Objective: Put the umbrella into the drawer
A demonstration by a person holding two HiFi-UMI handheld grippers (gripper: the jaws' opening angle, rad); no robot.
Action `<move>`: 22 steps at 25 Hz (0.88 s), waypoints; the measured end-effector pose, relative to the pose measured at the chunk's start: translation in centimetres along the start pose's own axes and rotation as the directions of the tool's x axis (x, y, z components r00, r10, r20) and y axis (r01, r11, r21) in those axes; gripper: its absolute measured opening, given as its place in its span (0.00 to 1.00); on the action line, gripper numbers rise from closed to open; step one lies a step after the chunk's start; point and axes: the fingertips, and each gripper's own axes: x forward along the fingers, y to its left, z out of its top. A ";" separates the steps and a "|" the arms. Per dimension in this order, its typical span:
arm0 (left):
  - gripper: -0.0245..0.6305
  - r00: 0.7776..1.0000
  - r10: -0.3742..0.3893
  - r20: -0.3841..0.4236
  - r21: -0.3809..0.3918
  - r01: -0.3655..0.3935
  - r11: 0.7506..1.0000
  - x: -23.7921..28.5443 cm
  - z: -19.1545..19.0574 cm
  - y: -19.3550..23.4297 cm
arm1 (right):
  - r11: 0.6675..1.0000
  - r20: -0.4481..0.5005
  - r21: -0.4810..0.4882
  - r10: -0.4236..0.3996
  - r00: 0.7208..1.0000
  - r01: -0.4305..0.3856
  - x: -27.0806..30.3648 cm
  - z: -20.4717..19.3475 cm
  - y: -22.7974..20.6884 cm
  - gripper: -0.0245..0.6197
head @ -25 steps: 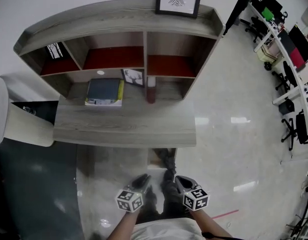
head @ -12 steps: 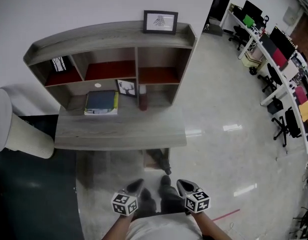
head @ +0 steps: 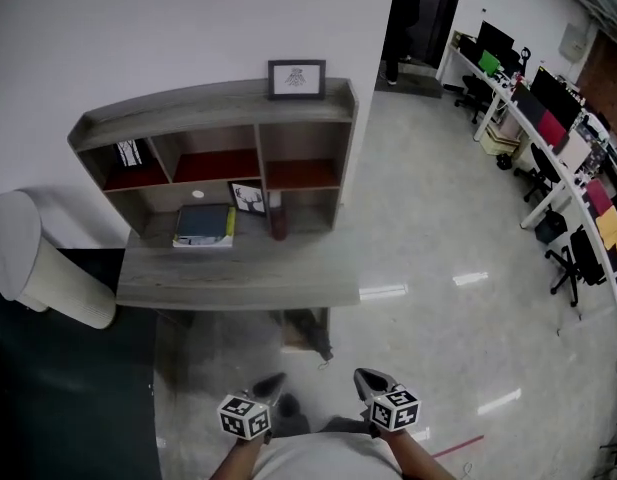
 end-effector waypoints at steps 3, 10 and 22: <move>0.04 1.000 -0.012 0.020 -0.026 0.012 1.000 -0.1 -0.9 -3.0 | 0.999 -0.019 -0.023 0.030 0.999 -0.030 -2.4 -0.7 -0.4 0.05; 0.04 0.996 0.042 0.081 -0.052 -0.038 0.998 -1.0 -3.1 -8.4 | 0.993 -0.063 -0.074 0.085 0.994 -0.089 -8.8 -2.9 -1.7 0.05; 0.04 0.991 0.094 0.091 0.020 -0.096 0.995 -3.8 -6.7 -13.5 | 0.984 -0.041 -0.120 0.131 0.991 -0.135 -14.4 -5.7 -1.8 0.05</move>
